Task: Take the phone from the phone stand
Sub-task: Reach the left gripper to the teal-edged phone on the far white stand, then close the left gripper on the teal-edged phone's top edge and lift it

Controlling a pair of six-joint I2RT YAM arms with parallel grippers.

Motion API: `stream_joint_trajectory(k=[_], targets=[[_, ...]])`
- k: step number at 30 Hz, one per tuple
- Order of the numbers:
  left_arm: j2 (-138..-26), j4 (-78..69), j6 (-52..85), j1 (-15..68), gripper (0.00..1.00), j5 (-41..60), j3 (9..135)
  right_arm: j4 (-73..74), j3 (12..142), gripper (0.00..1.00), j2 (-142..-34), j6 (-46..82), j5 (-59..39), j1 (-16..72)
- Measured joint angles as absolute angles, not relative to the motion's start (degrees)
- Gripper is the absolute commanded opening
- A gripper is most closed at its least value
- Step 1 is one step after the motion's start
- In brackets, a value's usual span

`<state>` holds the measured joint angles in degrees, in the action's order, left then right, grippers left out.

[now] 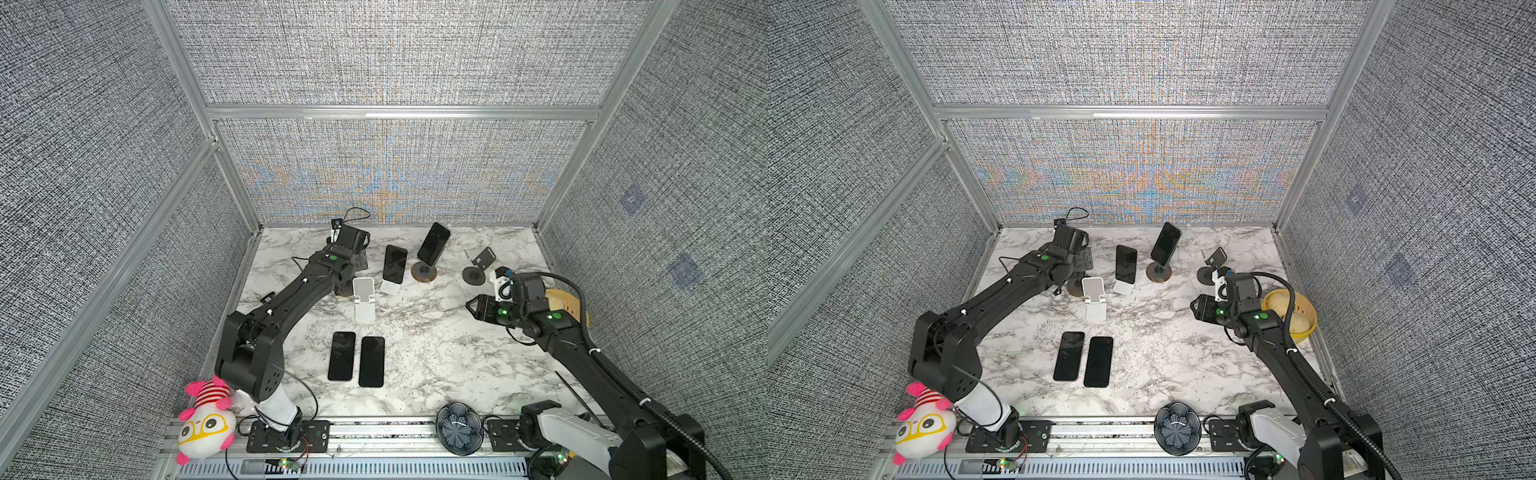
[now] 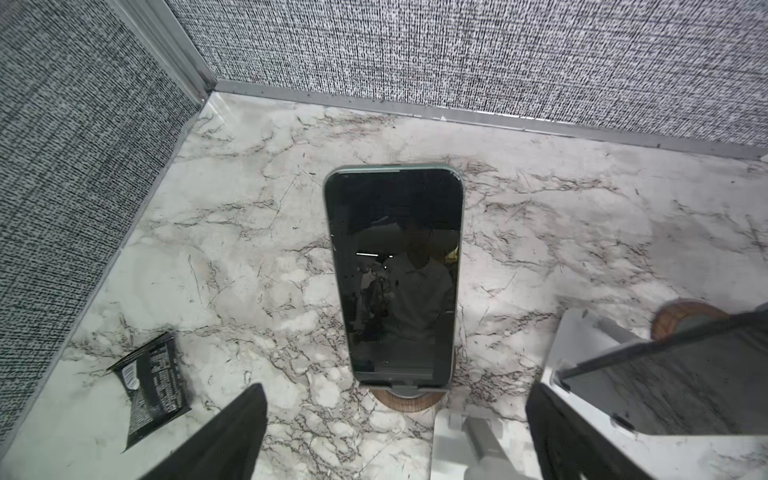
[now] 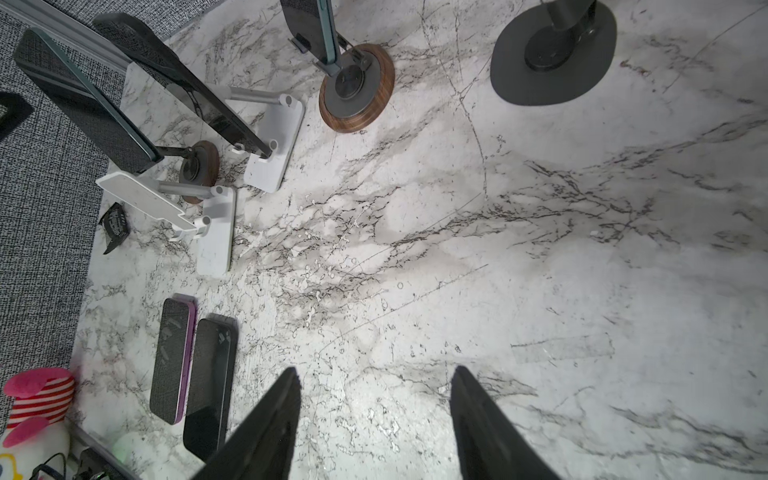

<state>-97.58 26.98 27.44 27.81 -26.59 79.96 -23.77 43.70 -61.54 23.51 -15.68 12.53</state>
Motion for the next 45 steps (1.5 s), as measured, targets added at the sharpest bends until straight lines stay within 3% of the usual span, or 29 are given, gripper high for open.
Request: stream_joint_trajectory(k=[36,45], targets=[[-108.6,21.8,27.2,21.6,0.98,-18.9,81.8,-23.7,43.1,0.59,-61.5,23.5,-15.6,12.5],[-110.0,21.1,27.2,21.6,0.89,-19.4,83.0,-23.7,43.1,0.59,-62.2,23.5,-15.9,12.5]])
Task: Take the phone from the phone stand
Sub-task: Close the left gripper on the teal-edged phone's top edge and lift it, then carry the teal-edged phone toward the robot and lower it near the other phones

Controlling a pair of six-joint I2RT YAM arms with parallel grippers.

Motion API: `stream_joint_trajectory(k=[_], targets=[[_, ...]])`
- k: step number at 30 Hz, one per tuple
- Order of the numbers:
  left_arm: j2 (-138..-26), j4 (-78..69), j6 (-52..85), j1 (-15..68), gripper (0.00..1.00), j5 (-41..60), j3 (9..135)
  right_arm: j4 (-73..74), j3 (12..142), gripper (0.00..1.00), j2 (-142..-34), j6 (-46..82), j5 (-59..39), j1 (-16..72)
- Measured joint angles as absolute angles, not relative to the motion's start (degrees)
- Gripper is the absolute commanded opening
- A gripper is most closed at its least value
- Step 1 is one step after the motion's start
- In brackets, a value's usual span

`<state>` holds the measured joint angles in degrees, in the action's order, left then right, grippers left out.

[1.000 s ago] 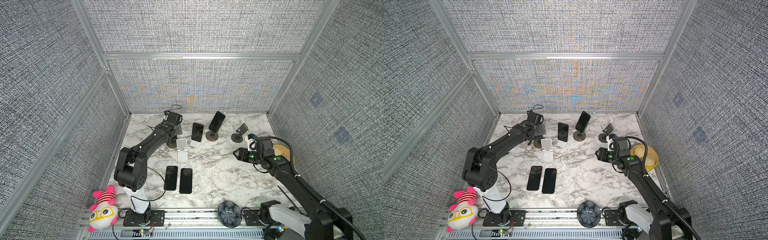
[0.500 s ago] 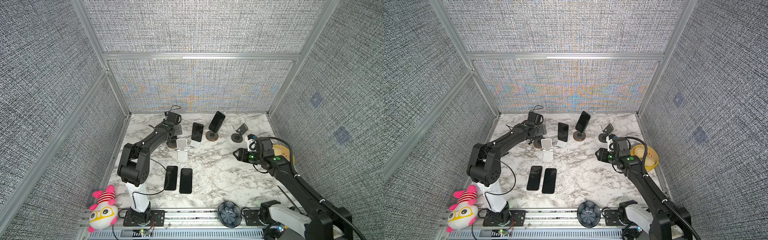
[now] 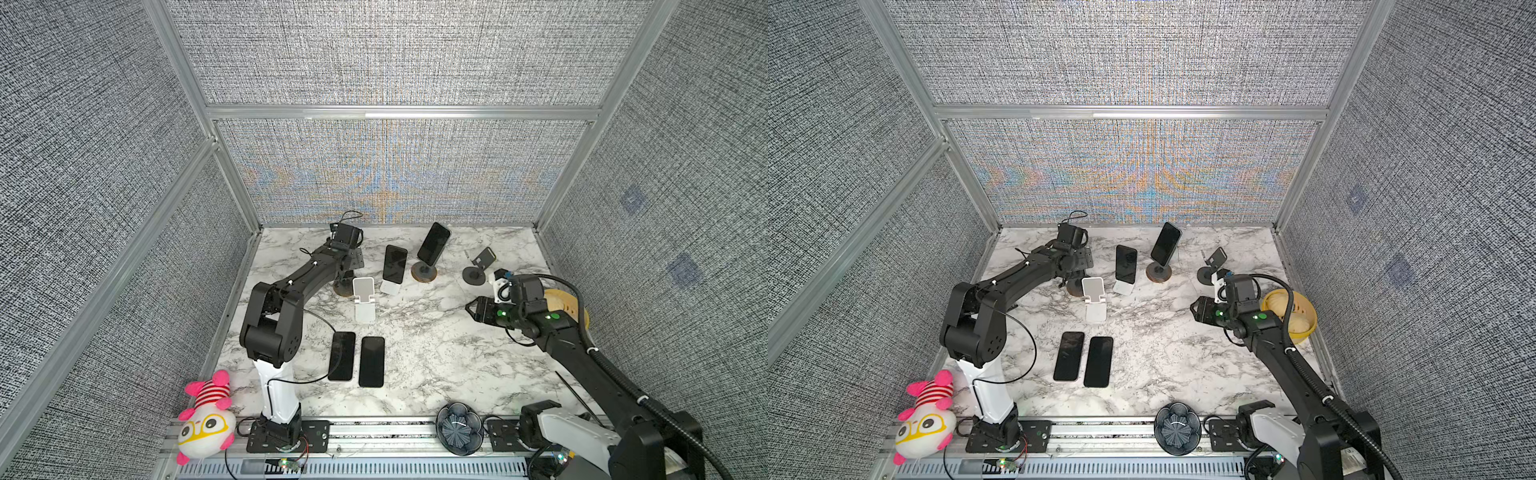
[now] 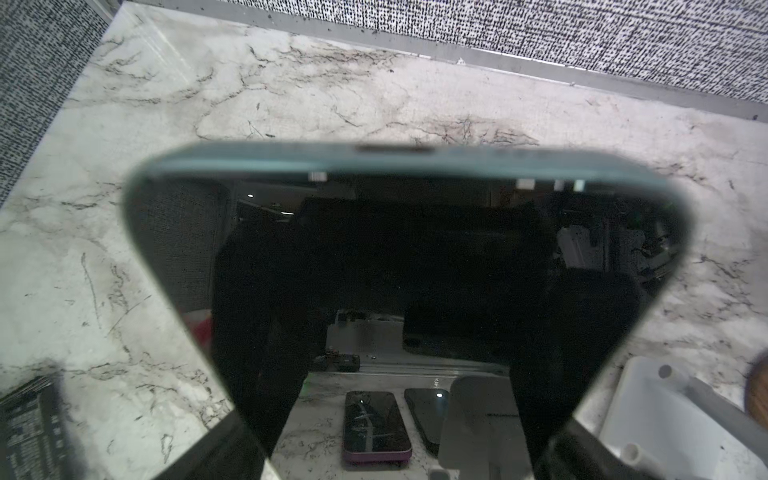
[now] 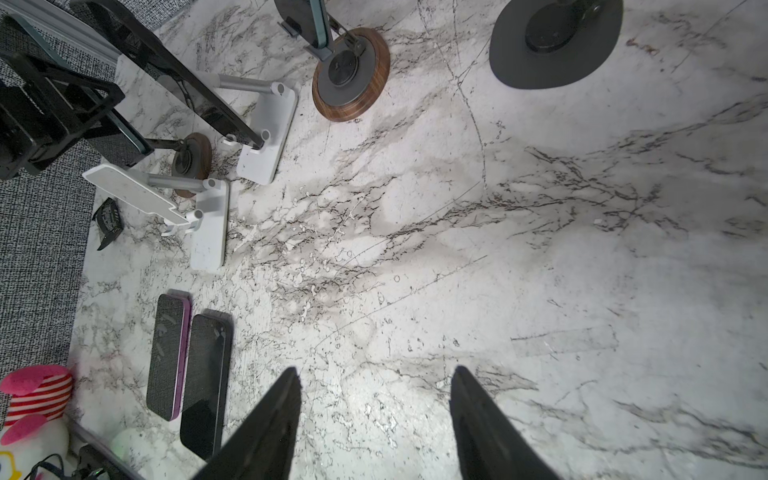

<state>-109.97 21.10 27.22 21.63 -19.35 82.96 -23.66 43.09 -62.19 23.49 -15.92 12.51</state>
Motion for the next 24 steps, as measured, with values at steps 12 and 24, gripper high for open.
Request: stream_joint_trajectory(k=[12,24], targets=[[-110.0,21.2,27.2,21.6,0.79,-19.5,83.8,-22.8,43.1,0.58,-63.5,23.5,-16.8,12.5],[-110.1,22.1,27.0,21.6,0.76,-19.8,84.2,-22.4,43.1,0.59,-63.3,23.5,-16.9,12.5]])
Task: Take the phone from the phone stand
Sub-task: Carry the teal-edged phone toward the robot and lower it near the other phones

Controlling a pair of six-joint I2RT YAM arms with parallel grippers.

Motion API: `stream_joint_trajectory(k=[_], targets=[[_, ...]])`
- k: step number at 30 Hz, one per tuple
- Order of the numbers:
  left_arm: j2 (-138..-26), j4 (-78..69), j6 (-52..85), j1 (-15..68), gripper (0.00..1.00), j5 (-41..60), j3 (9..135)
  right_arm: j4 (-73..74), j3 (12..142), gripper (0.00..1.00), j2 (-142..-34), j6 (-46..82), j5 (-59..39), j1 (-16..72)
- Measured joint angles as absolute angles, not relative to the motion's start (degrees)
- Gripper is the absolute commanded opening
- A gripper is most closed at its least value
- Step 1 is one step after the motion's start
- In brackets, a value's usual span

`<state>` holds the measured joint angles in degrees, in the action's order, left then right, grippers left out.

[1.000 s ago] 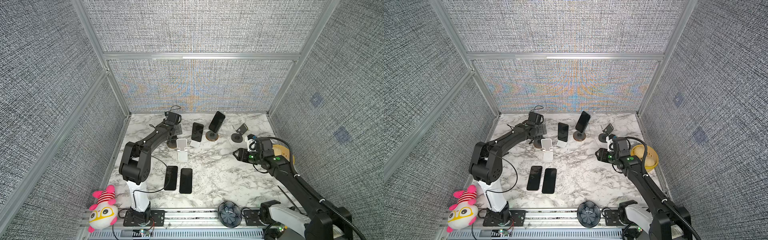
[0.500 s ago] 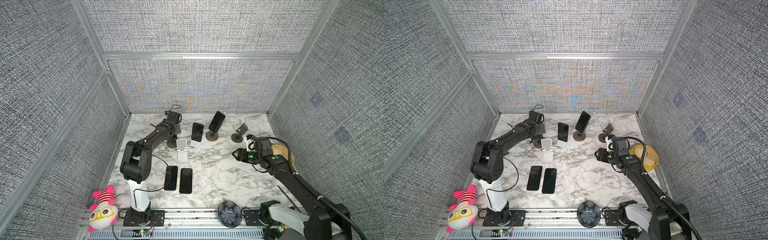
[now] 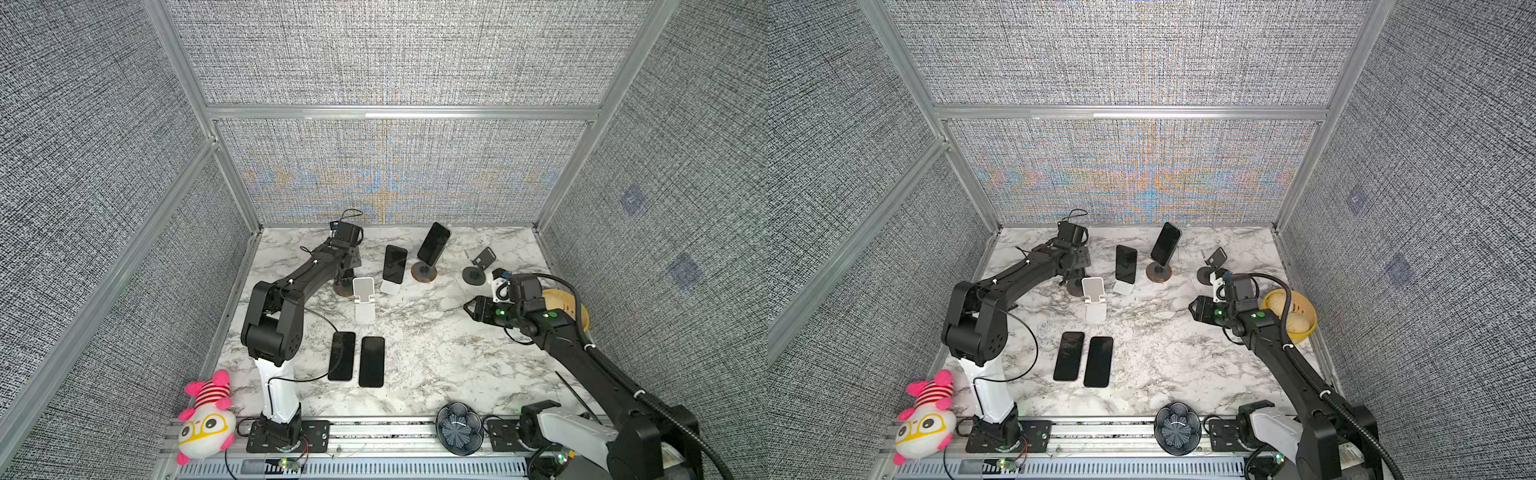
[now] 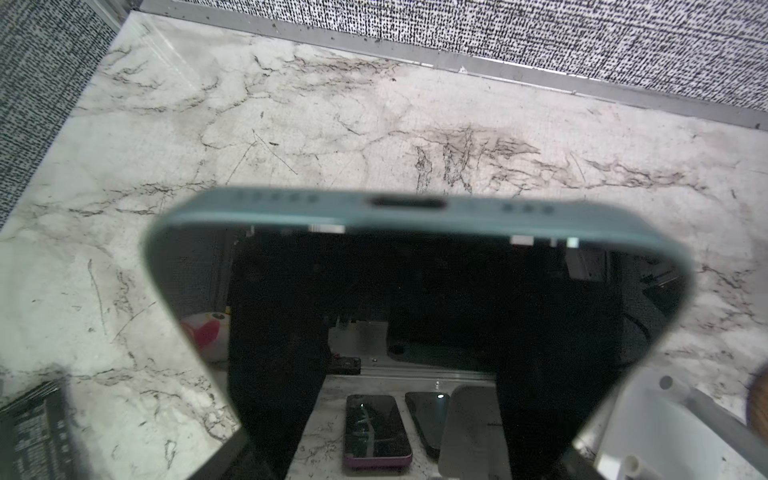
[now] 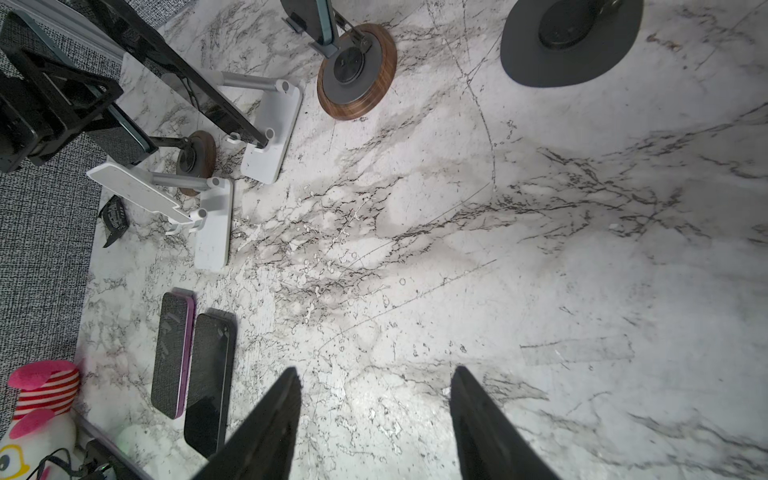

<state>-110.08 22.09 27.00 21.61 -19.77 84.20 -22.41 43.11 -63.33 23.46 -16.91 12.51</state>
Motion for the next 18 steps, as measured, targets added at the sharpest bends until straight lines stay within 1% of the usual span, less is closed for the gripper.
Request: stream_joint_trajectory(k=[12,14,18], targets=[[-106.1,23.7,26.9,21.6,0.74,-20.2,84.0,-22.4,43.1,0.58,-62.8,23.4,-16.9,12.5],[-104.4,24.3,27.0,21.6,0.69,-20.1,84.0,-22.4,43.1,0.58,-62.7,23.4,-16.8,12.5],[-101.4,25.3,27.0,21.6,0.66,-19.9,84.0,-22.4,43.1,0.58,-62.9,23.2,-16.7,12.4]])
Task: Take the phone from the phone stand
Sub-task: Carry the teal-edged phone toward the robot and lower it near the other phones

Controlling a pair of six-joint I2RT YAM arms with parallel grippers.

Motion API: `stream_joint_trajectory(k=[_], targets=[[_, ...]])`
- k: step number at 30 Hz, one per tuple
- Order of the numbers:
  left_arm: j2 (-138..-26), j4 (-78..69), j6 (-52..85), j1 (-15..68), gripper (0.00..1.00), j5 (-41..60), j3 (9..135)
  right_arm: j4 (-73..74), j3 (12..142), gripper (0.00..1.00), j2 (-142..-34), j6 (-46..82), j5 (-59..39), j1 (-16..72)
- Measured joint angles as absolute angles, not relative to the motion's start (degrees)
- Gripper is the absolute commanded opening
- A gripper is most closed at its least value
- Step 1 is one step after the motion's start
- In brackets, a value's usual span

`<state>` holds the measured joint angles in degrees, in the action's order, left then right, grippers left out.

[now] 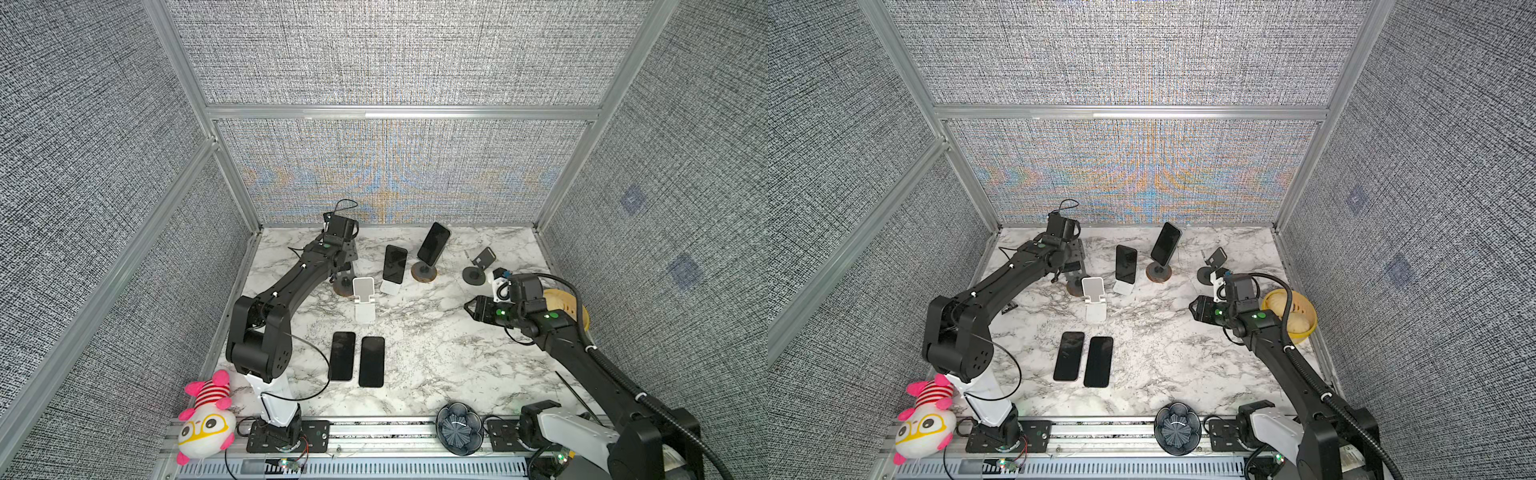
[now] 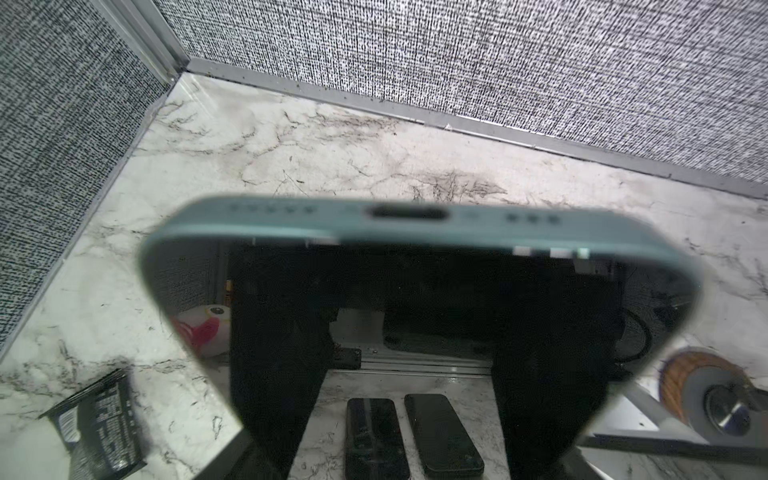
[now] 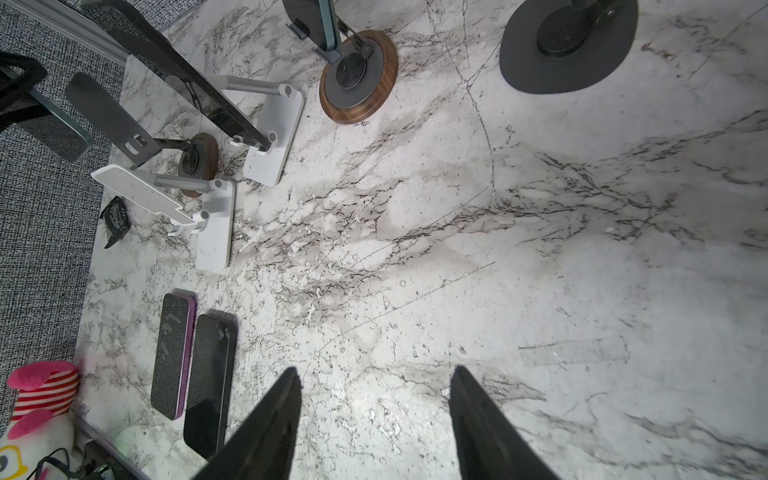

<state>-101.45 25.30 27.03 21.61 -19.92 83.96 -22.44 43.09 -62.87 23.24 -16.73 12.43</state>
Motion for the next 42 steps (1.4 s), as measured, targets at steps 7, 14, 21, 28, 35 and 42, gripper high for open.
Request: stream_joint_trajectory(k=[7,14,21,28,35,42], targets=[[-96.3,30.3,26.9,21.6,0.65,-19.2,84.1,-22.4,42.7,0.58,-61.8,23.3,-16.6,12.4],[-87.5,34.7,27.0,21.6,0.63,-14.6,80.9,-22.3,40.8,0.58,-59.9,23.3,-15.6,12.4],[-76.9,40.1,26.9,23.6,0.61,-10.3,76.9,-22.2,39.6,0.59,-58.8,23.2,-14.1,12.4],[-72.2,50.5,26.9,32.8,0.60,-10.6,79.0,-21.1,39.4,0.68,-60.3,22.0,-13.7,12.4],[-68.8,59.1,30.6,39.8,0.58,-11.2,79.2,-20.3,41.5,0.72,-62.0,21.1,-14.3,12.4],[-71.4,62.5,36.5,47.6,0.55,-11.0,77.2,-19.6,41.6,0.72,-62.0,21.1,-16.6,12.5]])
